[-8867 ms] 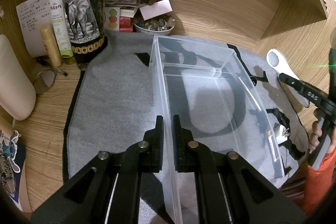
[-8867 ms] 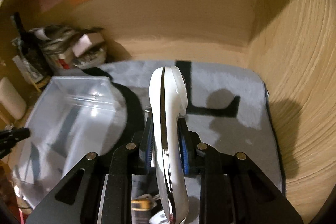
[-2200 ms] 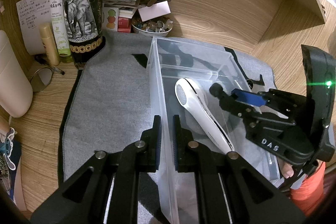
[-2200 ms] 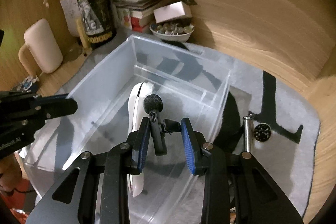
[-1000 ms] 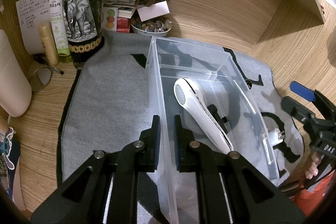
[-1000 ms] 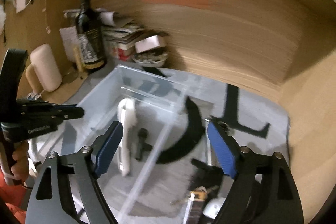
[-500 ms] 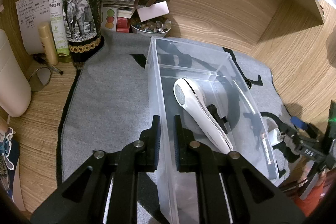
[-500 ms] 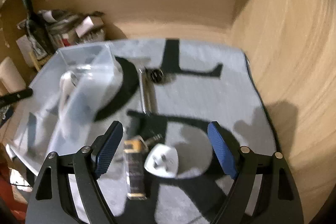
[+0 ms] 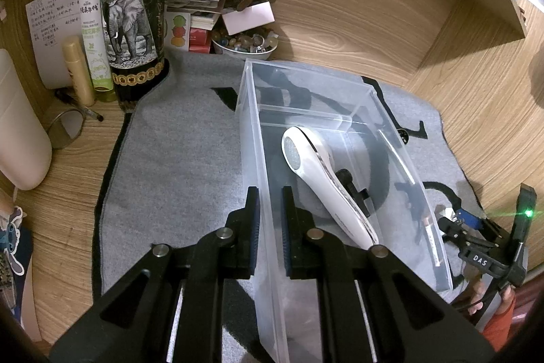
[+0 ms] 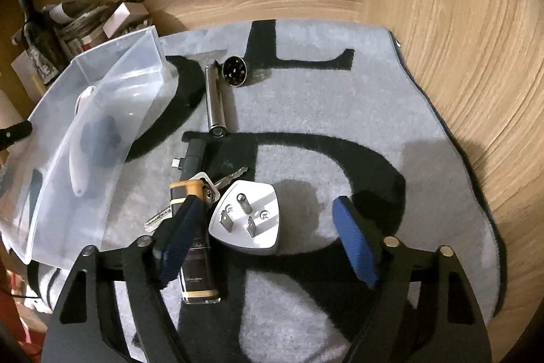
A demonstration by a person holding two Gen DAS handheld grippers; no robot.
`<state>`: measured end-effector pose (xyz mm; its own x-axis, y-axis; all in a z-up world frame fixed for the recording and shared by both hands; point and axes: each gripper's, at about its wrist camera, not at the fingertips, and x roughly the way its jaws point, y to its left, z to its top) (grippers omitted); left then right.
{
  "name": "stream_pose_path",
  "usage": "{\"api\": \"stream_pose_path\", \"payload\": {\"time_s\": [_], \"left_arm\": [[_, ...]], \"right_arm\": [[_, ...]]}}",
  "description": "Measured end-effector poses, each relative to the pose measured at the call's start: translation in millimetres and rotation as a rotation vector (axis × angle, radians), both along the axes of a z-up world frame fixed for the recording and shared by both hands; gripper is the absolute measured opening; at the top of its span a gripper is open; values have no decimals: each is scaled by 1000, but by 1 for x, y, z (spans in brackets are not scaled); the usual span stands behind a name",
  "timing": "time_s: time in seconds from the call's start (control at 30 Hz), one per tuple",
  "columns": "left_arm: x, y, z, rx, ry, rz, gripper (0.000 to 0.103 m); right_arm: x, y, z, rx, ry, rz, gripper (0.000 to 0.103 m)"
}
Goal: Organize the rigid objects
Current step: 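Return the right tool to the mat and grasp the white plug adapter, then carry the white plug adapter into the clear box and release it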
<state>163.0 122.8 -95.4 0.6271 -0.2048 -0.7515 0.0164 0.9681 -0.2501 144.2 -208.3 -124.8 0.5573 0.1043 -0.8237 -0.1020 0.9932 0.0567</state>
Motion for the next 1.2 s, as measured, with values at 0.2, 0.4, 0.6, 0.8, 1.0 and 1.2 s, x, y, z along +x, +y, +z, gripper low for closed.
{"api": "stream_pose_path", "payload": {"time_s": [0.2, 0.4, 0.6, 0.8, 1.0, 1.2], "left_arm": [[0, 0, 0, -1, 0, -1, 10], [0, 0, 0, 1, 0, -2, 10], [0, 1, 0, 0, -1, -1, 10], [0, 1, 0, 0, 0, -2, 10], [0, 1, 0, 0, -1, -1, 10], [0, 1, 0, 2, -2, -3, 10]], "right_arm": [[2, -2, -7, 8, 33, 6, 45], [2, -3, -4, 17, 7, 2, 34], [5, 1, 14, 19, -48, 13, 34], [12, 15, 41, 16, -128, 59, 34], [18, 35, 66, 19, -207, 118, 34], [21, 60, 83, 43, -259, 187, 34]]}}
